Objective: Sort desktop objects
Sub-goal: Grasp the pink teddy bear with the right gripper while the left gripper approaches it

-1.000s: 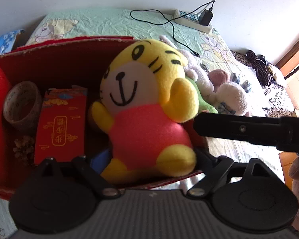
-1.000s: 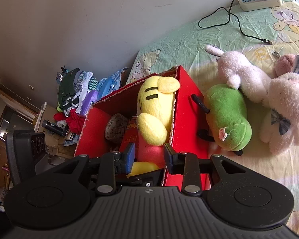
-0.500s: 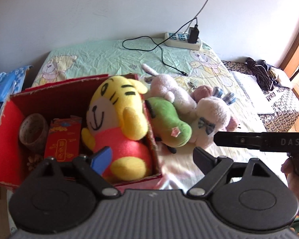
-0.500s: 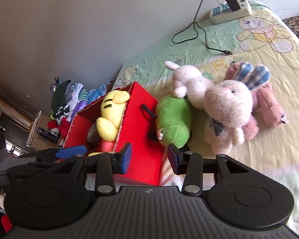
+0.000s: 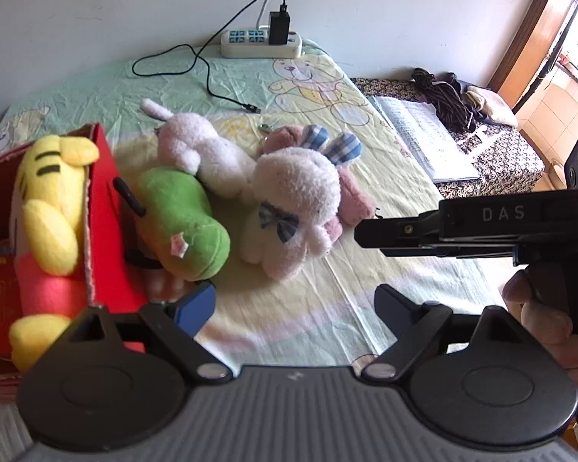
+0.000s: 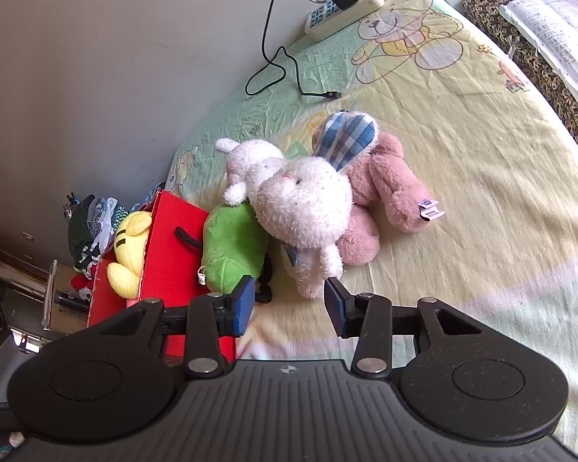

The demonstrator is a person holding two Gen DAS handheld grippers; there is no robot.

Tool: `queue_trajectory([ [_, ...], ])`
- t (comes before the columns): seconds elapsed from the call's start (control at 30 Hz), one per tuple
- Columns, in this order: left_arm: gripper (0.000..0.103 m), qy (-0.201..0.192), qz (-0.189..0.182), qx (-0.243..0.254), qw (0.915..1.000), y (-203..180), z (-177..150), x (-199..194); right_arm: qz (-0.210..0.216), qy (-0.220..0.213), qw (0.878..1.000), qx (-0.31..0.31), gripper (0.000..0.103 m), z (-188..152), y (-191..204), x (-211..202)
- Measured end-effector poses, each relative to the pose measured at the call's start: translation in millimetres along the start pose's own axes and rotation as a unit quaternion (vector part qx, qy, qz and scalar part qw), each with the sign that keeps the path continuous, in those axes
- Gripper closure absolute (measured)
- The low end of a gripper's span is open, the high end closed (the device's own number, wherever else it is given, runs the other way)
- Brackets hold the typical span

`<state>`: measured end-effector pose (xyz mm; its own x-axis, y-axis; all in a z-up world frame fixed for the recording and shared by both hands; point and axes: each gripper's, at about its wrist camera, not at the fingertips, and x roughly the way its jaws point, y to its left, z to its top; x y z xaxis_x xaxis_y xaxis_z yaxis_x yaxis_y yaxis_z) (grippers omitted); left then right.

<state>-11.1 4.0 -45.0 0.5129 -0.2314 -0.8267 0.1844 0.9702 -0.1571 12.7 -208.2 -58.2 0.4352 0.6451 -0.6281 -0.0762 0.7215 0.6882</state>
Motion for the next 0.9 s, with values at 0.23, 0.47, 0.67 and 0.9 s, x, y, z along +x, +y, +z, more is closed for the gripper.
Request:
queue_trajectory([
  [0.23, 0.013, 0.020, 0.026, 0.006, 0.9994, -10, -9, 30, 0.024, 0.025, 0.999, 0.009, 0.059, 15, -6, 15],
  [0.47, 0.012, 0.025, 0.051, 0.000, 0.9984, -9, -9, 47, 0.035, 0.041, 0.998, -0.019, 0.058, 31, 3, 29],
  [0.67, 0.008, 0.005, 0.033, 0.018, 0.9993, -21, -2, 48, -0.016, -0.024, 1.000, 0.009, 0.059, 50, -28, 5],
  [0.9, 0.013, 0.031, -0.054, 0.029, 0.9976, -43, 11, 84, -0.073, 0.000, 0.997, -0.021, 0.059, 62, -55, 20],
])
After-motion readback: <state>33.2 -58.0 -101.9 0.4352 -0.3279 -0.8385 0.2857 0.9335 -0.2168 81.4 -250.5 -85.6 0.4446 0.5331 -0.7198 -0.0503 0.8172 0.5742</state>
